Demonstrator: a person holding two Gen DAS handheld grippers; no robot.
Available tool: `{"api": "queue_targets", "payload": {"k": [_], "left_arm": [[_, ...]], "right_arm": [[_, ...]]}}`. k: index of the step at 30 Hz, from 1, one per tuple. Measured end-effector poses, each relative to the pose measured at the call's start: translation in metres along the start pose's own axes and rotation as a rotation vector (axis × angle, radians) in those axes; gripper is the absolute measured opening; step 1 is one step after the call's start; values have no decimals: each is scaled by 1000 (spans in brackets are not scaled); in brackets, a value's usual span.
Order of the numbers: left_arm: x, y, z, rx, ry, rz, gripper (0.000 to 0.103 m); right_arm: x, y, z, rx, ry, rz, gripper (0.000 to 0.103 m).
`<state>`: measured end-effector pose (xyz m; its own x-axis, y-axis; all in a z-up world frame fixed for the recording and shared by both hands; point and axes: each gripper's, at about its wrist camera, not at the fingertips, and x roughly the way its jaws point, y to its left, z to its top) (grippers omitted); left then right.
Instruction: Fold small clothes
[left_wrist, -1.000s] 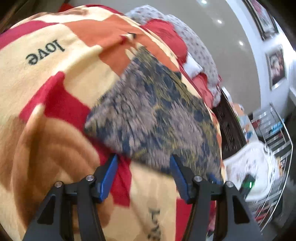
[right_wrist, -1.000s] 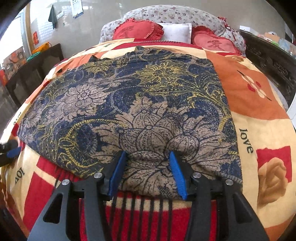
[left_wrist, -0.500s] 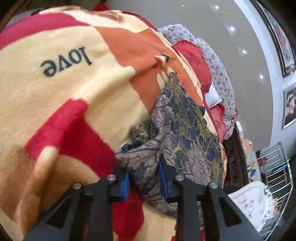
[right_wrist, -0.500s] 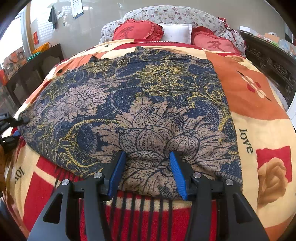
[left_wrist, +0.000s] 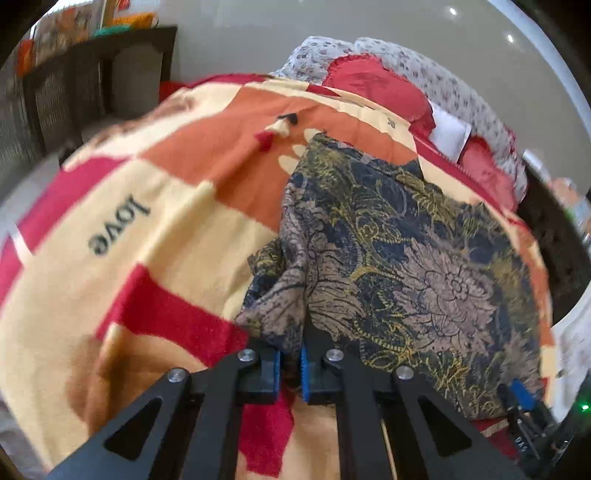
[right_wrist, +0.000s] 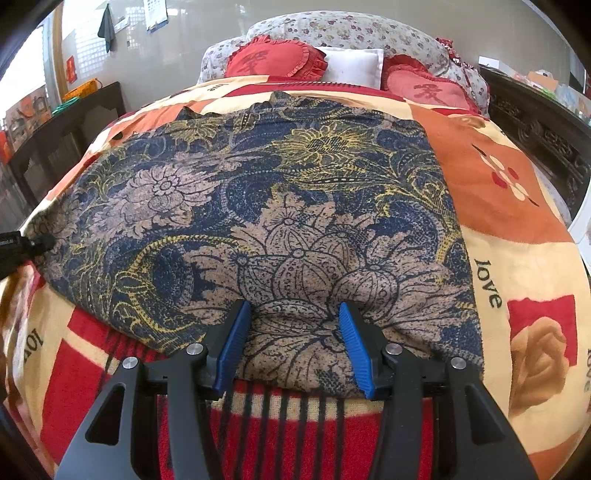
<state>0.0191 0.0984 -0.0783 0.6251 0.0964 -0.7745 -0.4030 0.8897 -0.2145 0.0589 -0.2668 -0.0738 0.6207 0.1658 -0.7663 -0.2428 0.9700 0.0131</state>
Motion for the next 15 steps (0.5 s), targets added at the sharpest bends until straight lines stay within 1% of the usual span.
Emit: {"api": "queue_targets", "payload": {"k": [3, 5, 9, 11, 13, 14, 15], "left_arm": [[-4, -15, 1, 68, -6, 68, 7], [-5, -20, 0, 94, -11, 90, 7], [-1, -18, -2, 89, 8, 90, 7], [0, -15, -2, 86, 16, 83, 7], [1, -13, -2, 80, 20, 76, 7], [1, -13, -2, 79, 22, 74, 7], [3, -11, -3, 78, 28, 71, 7]], "right_arm": [[0, 1, 0, -7, 0, -10, 65], [0, 2, 0, -10, -1, -15, 65], [0, 2, 0, -2, 2, -8, 65], [0, 1, 3, 6, 25, -3, 66], [-1, 4, 16, -3, 89, -27, 66], [-5, 10, 28, -21, 114, -30, 65], [-12, 15, 39, -34, 99, -24, 65]]}}
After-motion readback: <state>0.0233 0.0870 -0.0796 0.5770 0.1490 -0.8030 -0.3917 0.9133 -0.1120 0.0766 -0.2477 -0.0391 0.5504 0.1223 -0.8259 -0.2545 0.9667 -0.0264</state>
